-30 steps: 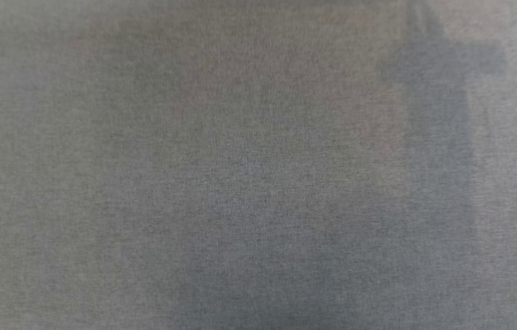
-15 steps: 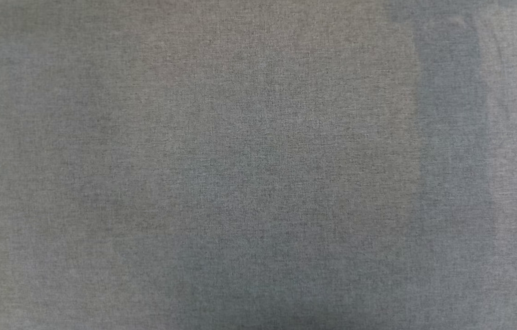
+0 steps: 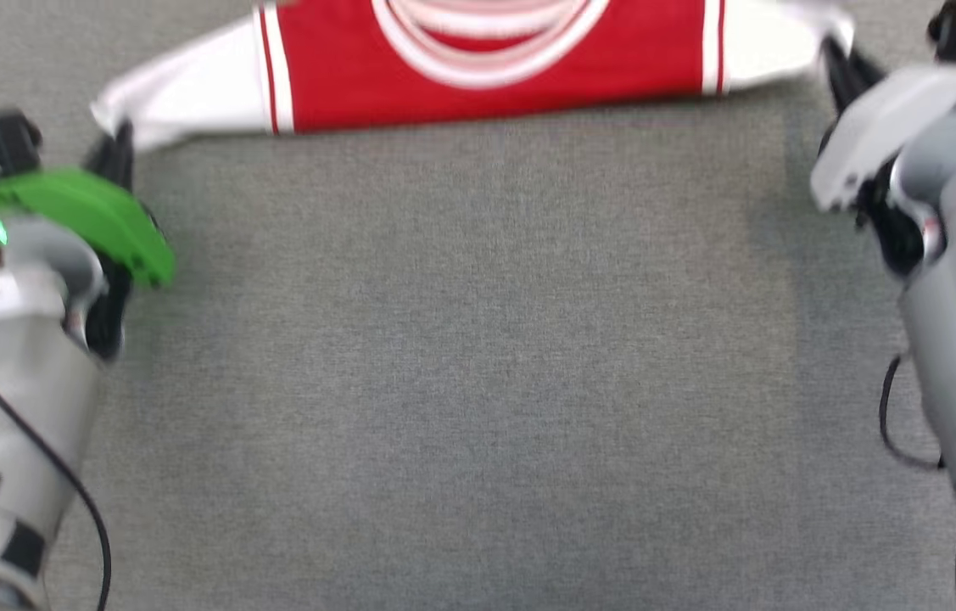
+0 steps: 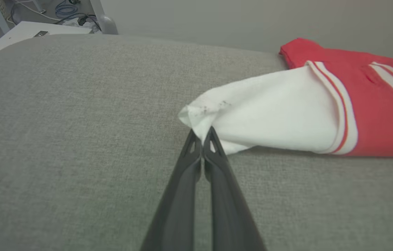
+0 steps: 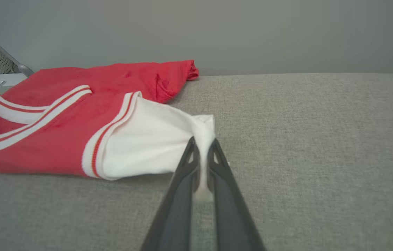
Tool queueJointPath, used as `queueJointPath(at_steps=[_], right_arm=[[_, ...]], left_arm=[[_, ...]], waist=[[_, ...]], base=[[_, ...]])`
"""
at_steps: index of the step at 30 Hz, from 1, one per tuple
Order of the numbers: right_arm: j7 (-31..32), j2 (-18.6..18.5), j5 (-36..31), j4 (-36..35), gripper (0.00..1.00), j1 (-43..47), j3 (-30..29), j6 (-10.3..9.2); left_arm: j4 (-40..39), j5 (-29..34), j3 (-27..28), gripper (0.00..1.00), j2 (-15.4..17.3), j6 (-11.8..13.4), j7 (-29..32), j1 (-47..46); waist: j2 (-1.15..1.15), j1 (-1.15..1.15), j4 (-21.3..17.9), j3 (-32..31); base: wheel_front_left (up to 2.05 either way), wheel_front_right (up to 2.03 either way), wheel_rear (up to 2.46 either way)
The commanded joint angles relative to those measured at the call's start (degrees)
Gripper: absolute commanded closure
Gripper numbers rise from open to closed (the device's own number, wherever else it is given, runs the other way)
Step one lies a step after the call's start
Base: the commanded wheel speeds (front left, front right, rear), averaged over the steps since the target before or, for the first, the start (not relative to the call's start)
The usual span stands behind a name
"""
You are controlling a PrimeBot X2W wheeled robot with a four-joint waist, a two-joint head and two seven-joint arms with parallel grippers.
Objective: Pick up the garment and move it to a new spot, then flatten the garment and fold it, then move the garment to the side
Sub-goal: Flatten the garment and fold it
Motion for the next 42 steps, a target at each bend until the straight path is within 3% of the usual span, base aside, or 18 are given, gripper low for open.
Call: queueJointPath(at_steps=[1,7,11,17,22,28,37,38,39,40,42], right_arm=[[0.4,-0.6,1.3,-2.3,1.00,3.8,0.0,-0.47],[5.0,-2.3,4.1,-13.4,1.00,20.4,-3.4,-0.47],[8.6,-1.9,4.0,-22.3,1.00,31.6,-7.7,-0.47],[14.6,2.3,2.6,-35.8,1.00,46.8,-14.0,-0.47],[19.1,6.2,1.6,-43.6,1.00,56.9,-16.8,-0.47],[20.0,8.3,2.3,-45.8,1.00,64.7,-19.2,-0.47],[17.8,8.6,6.2,-40.7,0.99,69.0,-18.2,-0.47],[17.1,8.6,5.6,-40.6,0.78,68.8,-17.9,-0.47],[16.5,8.6,5.6,-40.4,0.78,68.5,-17.6,-0.47],[15.8,8.6,5.4,-40.6,0.00,67.8,-17.2,-0.47],[14.3,8.6,4.9,-41.1,0.00,66.2,-17.0,-0.47]], left_arm=[[-1.4,-0.1,-0.8,1.00,0.8,-0.2,-0.5,3.4],[-7.7,-1.5,-2.0,1.00,1.8,-0.1,-1.0,15.4],[-12.0,-3.0,-0.8,1.00,3.2,1.6,-1.2,22.3],[-21.0,-6.0,1.8,1.00,5.5,6.4,-1.4,33.1],[-30.7,-7.3,2.2,1.00,7.6,11.7,-0.6,42.2],[-39.6,-9.4,2.5,1.00,9.4,17.1,1.0,51.5],[-45.3,-10.7,1.5,1.00,9.8,20.4,2.1,58.9],[-45.7,-10.5,1.3,1.00,9.8,20.6,2.1,58.9],[-46.1,-10.2,1.1,1.00,9.9,20.7,2.2,58.7],[-46.5,-10.0,1.0,1.00,10.0,20.7,2.4,58.5],[-47.2,-9.5,0.8,1.00,10.3,20.6,2.5,57.8]], waist=[[0.00,0.00,0.4,-4.5],[0.00,0.00,0.8,-10.8],[0.00,0.00,0.9,-14.5],[0.00,0.00,1.0,-19.1],[0.00,0.00,1.1,-22.0],[0.00,0.00,0.8,-23.6],[0.00,0.00,0.4,-24.8],[0.00,0.00,0.5,-24.8],[0.00,0.00,0.6,-24.8],[0.00,0.00,0.8,-24.6],[0.00,0.00,1.0,-24.5]], base=[[0.00,0.00,0.00],[0.00,0.00,0.00],[0.00,0.00,0.00],[0.00,0.00,0.00],[0.00,0.00,0.00],[0.00,0.00,0.00],[0.00,0.00,0.00],[0.00,0.00,0.00],[0.00,0.00,0.00],[0.00,0.00,0.00],[0.00,0.00,0.00]])
